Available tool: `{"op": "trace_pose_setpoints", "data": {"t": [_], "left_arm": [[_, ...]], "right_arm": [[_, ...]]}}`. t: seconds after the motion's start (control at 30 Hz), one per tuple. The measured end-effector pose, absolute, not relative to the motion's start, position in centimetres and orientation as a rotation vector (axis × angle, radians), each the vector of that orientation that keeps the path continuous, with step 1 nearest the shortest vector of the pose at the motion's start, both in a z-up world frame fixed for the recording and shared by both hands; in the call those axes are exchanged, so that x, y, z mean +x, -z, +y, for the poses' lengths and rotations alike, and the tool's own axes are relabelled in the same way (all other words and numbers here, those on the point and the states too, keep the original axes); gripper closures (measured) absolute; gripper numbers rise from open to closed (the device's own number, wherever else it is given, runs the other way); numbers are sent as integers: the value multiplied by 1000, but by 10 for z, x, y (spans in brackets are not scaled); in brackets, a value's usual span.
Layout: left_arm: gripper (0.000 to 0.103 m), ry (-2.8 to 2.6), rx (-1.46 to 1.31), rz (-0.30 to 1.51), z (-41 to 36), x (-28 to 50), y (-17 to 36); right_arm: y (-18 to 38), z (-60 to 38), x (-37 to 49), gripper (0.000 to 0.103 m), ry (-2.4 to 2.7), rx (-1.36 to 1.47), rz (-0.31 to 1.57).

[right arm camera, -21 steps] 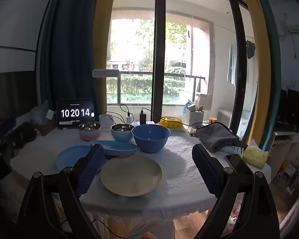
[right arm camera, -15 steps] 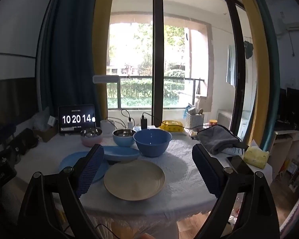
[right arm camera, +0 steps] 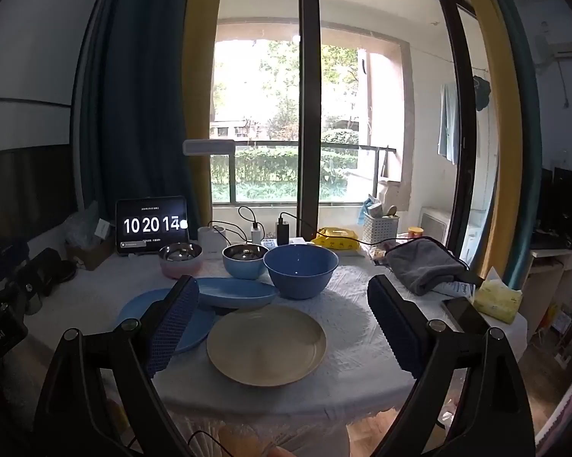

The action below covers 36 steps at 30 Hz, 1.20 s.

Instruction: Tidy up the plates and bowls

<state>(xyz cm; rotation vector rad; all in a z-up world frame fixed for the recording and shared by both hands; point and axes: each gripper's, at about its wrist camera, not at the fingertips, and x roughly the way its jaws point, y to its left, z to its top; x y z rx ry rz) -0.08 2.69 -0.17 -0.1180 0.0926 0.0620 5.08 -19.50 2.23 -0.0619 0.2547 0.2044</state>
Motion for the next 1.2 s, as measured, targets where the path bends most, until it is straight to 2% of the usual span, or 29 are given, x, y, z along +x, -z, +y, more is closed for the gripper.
{"op": "trace_pose_setpoints", "data": {"t": [1.2], "left_arm": [[14, -73, -113, 106, 25, -3, 5]], "right_arm": [[-16, -198, 54, 10, -186, -47, 273]]}}
